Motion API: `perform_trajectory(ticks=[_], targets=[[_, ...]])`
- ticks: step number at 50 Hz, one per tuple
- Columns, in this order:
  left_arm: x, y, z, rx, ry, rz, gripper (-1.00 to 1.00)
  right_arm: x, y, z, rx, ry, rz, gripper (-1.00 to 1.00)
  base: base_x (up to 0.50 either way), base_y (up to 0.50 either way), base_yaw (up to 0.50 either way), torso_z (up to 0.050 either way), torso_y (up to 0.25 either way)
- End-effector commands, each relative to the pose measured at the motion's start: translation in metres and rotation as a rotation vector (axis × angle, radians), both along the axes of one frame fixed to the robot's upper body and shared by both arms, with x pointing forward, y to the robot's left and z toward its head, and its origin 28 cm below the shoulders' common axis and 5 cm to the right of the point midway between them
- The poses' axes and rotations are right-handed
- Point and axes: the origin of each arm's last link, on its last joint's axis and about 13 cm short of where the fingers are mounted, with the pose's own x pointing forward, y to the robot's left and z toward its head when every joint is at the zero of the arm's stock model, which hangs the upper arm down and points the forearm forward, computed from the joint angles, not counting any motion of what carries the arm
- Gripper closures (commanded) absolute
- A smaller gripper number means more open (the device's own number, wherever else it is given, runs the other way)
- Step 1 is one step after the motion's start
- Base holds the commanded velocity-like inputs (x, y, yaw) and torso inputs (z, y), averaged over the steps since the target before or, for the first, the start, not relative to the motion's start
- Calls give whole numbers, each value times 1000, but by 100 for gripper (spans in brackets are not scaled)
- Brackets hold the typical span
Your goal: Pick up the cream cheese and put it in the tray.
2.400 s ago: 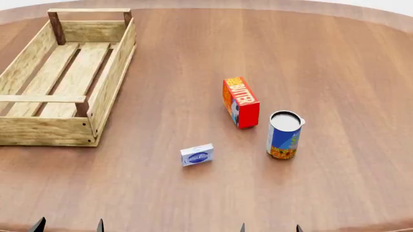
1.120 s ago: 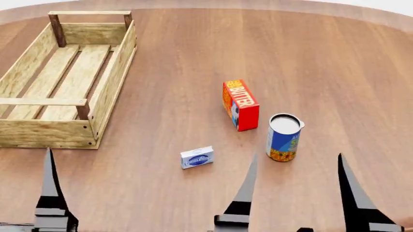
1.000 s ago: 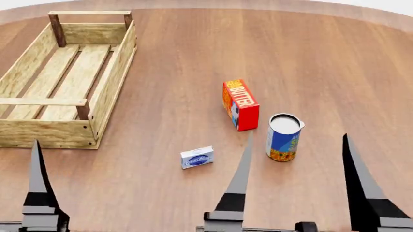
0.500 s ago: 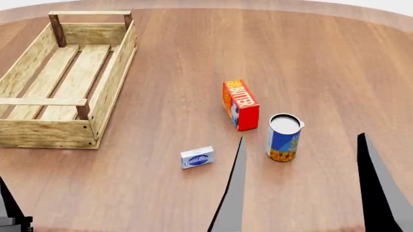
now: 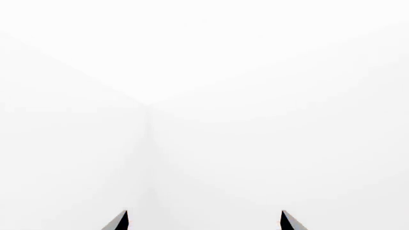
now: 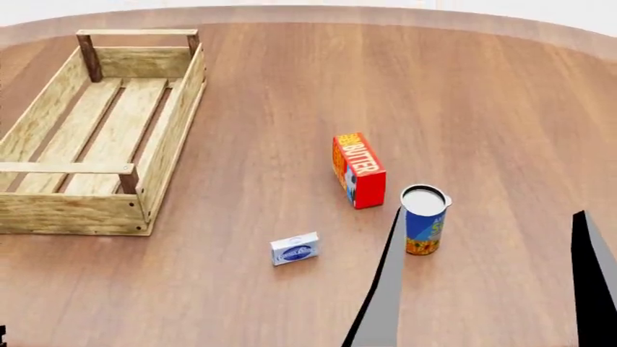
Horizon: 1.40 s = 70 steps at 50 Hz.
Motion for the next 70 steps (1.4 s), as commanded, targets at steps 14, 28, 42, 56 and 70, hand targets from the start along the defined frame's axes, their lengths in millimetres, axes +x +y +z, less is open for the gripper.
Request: perform_trajectory(ticks=[14, 28, 42, 56, 70], targets=[[0, 0, 1, -6, -5, -3, -100, -1, 0, 1, 24, 7, 6, -100, 0, 0, 0, 50, 19], [1, 1, 1, -33, -12, 10, -100, 1, -2, 1, 16, 1, -40, -100, 0, 0, 0, 39, 15], [0, 2, 1, -22, -18, 20, -100, 0, -1, 0, 21, 6, -26, -100, 0, 393, 0, 0, 0], [-1, 3, 1, -24, -23, 21, -100, 0, -1, 1, 26, 6, -26, -100, 0, 439, 0, 0, 0], [-1, 3, 1, -28, -28, 16, -100, 1, -1, 1, 24, 12, -33, -100, 0, 251, 0, 0, 0]])
